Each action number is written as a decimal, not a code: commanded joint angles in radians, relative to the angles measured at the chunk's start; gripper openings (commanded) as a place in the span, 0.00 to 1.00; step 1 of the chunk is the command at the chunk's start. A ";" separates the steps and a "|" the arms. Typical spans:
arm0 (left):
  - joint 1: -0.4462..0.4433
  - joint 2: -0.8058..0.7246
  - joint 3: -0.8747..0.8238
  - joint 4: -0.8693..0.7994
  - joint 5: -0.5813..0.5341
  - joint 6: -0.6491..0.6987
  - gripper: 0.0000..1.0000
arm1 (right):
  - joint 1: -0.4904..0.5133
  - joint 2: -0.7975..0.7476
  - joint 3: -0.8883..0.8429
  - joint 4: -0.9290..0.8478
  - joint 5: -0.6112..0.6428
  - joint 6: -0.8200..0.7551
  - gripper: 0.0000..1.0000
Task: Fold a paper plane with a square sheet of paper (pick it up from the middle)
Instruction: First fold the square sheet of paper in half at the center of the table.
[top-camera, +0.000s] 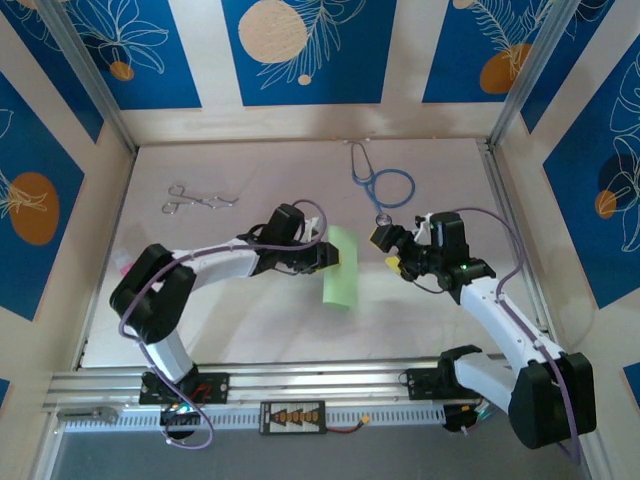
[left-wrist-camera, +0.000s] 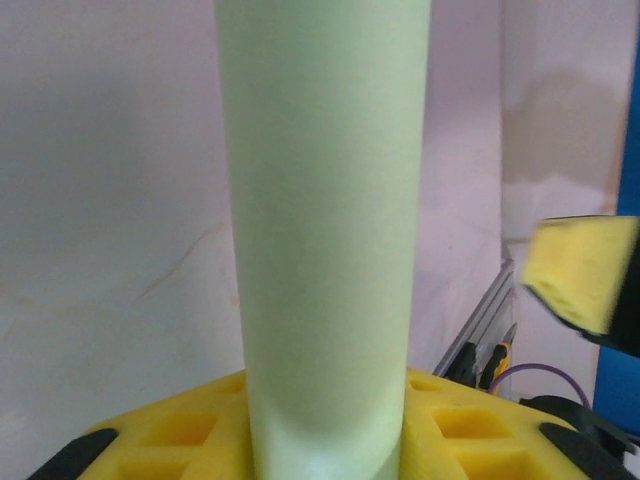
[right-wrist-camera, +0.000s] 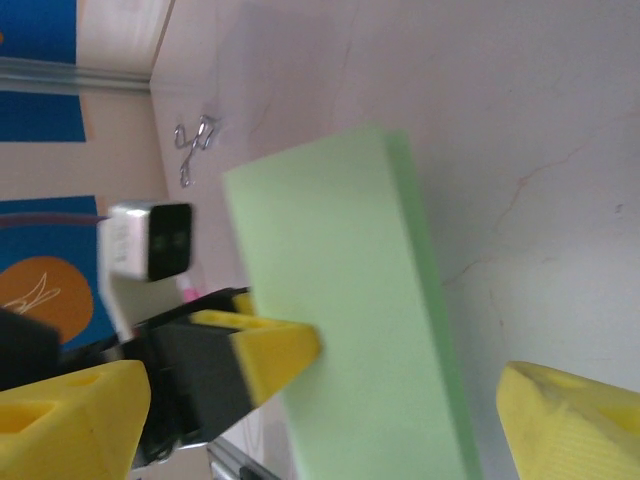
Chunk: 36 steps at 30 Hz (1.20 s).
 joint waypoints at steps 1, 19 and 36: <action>0.006 0.028 -0.016 0.023 0.015 -0.027 0.34 | 0.003 0.025 0.004 0.016 -0.089 -0.024 0.88; 0.008 0.065 0.002 -0.219 -0.175 0.081 0.43 | 0.079 0.152 0.081 -0.052 -0.055 -0.053 0.88; 0.008 -0.023 -0.025 -0.318 -0.332 0.123 0.58 | 0.126 0.209 0.105 -0.044 -0.040 -0.054 0.87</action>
